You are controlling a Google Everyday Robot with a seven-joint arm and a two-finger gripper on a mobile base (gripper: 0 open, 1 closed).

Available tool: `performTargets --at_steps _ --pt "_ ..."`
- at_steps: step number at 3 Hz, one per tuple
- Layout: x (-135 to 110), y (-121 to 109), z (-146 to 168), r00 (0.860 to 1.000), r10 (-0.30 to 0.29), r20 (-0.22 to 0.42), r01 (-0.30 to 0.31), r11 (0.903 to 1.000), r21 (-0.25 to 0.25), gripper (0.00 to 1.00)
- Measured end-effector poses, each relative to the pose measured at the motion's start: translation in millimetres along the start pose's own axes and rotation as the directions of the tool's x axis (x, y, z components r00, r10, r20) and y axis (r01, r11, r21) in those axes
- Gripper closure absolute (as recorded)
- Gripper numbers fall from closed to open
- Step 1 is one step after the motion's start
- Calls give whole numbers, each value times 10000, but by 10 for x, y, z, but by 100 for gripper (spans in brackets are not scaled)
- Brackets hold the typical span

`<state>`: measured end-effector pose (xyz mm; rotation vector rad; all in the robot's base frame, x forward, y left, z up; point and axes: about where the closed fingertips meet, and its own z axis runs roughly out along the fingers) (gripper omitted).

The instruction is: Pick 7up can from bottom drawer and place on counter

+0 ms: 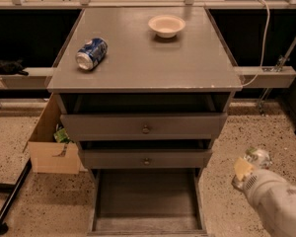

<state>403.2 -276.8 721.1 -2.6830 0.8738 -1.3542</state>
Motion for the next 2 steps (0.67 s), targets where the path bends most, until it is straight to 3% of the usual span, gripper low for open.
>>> performTargets --at_steps 1,2 --pt "477 -445 -161 9981 258 -567 -192 9932 1148 100" --pt "532 -505 -171 9976 334 -611 -253 9914 1283 100"
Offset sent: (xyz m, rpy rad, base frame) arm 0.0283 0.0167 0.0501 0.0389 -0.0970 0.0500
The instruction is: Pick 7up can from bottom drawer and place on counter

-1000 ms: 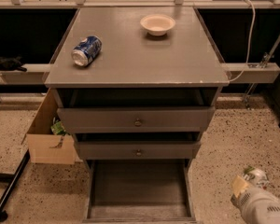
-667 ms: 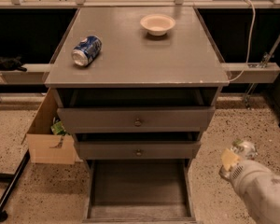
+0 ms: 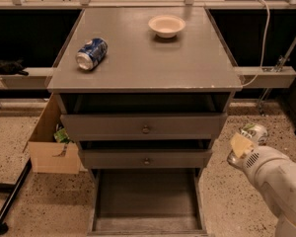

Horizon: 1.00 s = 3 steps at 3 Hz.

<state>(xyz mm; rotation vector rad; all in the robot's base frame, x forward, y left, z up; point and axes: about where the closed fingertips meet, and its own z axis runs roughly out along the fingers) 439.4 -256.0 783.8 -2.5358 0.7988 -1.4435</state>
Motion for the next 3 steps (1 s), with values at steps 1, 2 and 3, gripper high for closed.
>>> performTargets --at_steps 1,2,3 --pt "16 7 47 9997 232 114 -232 9997 -32 100" --pt "197 -389 81 9994 349 64 -352 9977 578 100" --pt "459 -984 91 9997 190 -129 -172 9917 1275 100"
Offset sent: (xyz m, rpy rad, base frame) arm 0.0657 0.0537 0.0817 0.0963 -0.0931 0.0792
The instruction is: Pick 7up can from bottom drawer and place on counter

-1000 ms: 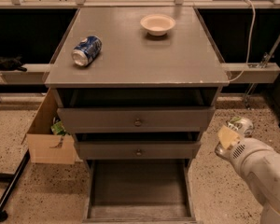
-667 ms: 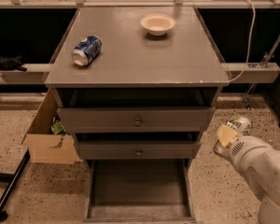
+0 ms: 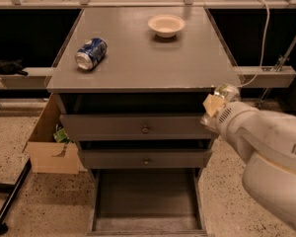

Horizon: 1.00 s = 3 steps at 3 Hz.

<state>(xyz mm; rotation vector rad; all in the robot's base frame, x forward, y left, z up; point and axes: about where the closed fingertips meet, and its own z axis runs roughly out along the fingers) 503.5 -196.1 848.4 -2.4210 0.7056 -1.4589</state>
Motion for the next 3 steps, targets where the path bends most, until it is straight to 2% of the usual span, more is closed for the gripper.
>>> performTargets --at_steps 1,3 --pt "513 -799 17 9978 -218 -621 275 9954 918 100" --pt "425 -800 75 9990 -99 -430 132 9970 765 100"
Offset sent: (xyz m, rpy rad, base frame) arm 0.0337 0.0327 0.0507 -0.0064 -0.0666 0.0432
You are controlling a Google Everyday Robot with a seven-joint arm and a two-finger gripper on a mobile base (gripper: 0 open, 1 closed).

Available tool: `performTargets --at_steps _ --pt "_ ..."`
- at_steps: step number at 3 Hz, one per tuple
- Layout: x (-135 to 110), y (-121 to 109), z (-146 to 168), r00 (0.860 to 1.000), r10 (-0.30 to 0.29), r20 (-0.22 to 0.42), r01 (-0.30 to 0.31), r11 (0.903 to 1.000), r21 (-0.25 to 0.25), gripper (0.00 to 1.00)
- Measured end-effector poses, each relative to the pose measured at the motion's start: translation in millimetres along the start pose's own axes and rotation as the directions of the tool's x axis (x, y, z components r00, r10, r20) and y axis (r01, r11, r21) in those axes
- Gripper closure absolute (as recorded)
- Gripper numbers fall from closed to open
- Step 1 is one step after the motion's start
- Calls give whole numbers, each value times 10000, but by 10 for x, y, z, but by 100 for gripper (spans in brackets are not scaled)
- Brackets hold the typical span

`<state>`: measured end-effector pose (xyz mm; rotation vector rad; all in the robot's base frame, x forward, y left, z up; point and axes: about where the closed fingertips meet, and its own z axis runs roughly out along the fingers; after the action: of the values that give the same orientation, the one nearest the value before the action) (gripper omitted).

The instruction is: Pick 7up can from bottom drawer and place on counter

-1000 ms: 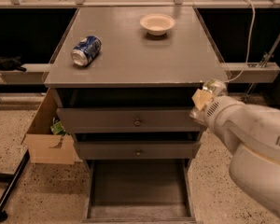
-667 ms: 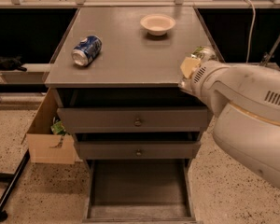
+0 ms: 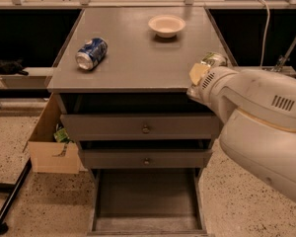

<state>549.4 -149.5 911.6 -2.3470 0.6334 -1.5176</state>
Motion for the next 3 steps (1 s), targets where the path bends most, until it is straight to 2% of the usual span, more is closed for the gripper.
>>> performTargets --at_steps 1,2,3 --pt "-13 -333 294 9994 280 191 -290 9980 565 100" --pt "95 -915 702 9999 138 98 -152 9874 1576 100" --pt "211 -1386 1063 9998 -179 -77 191 9759 2173 100"
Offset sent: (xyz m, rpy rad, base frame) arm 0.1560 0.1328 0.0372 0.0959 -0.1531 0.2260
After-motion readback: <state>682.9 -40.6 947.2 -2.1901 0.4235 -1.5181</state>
